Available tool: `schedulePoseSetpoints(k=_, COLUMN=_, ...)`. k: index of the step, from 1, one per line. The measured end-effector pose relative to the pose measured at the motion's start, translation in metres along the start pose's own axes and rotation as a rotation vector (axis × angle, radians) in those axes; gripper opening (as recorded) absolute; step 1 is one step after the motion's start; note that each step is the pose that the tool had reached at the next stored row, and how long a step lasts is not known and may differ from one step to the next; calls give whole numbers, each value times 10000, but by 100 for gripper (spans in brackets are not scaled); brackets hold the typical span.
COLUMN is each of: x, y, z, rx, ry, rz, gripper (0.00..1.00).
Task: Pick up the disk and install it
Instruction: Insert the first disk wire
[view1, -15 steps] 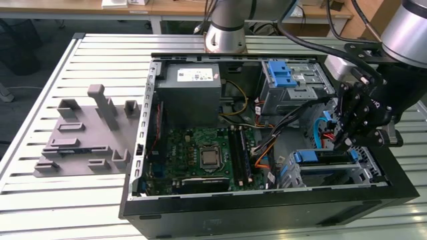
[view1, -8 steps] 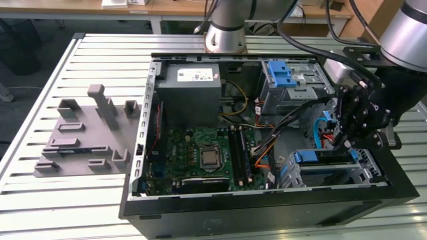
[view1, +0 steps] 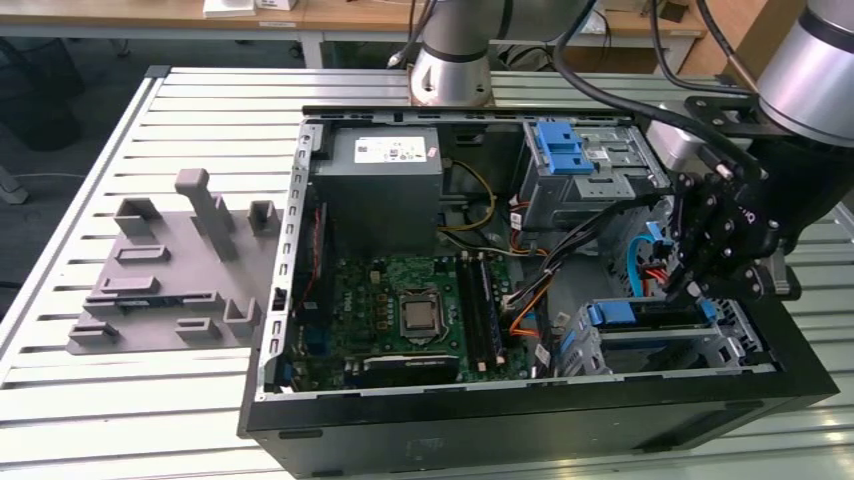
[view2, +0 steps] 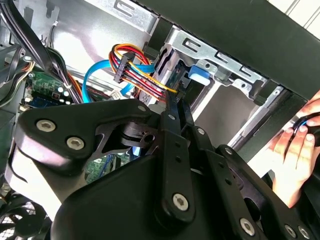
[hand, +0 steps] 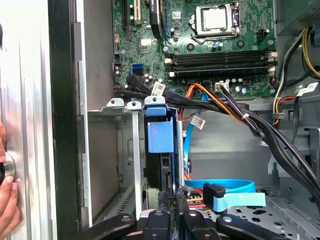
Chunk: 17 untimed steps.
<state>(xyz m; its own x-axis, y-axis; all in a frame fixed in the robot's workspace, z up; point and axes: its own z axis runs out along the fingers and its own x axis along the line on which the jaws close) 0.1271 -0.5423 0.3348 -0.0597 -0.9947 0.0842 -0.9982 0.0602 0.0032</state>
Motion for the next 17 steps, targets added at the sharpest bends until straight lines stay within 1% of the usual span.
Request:
schedulePoseSetpoints(k=4, x=-1, y=0, z=17, rx=0, ry=-1, rz=0, gripper=17)
schedulePoseSetpoints(k=17, x=-2, y=0, z=42, rx=0, ry=0, rz=0, gripper=17)
